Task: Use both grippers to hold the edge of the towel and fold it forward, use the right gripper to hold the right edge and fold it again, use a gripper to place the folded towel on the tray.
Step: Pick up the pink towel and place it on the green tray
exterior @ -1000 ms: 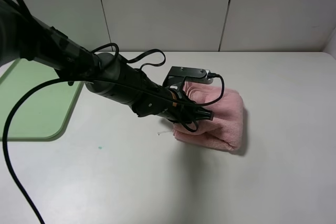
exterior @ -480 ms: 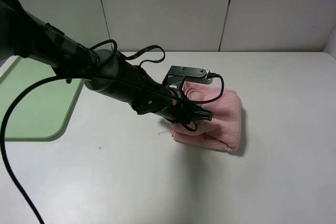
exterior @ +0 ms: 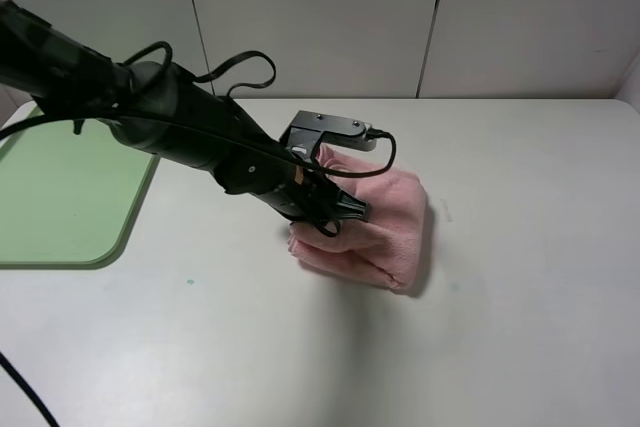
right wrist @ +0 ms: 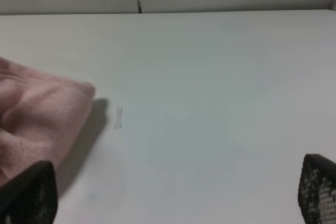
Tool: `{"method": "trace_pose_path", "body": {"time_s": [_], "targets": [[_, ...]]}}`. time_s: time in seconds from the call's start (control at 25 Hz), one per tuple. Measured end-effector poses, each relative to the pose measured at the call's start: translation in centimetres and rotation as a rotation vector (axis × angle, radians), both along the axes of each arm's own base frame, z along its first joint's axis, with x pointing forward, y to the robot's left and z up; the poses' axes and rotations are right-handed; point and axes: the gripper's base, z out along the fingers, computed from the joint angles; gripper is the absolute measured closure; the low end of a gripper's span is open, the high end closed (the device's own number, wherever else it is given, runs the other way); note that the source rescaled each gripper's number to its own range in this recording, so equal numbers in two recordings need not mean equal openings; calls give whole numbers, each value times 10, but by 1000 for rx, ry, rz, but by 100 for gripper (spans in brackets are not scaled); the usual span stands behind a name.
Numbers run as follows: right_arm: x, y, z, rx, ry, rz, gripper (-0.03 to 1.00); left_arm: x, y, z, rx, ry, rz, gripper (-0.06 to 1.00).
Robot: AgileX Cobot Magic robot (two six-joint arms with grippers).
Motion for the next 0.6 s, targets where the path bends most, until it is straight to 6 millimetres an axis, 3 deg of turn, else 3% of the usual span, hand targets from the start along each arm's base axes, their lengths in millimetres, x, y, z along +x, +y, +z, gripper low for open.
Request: {"method": "trace_pose_path", "body": {"time_s": [0.6], "targets": [[0,0,0,0,0,0,-3,21,102,31,58,-58,157,75]]}}
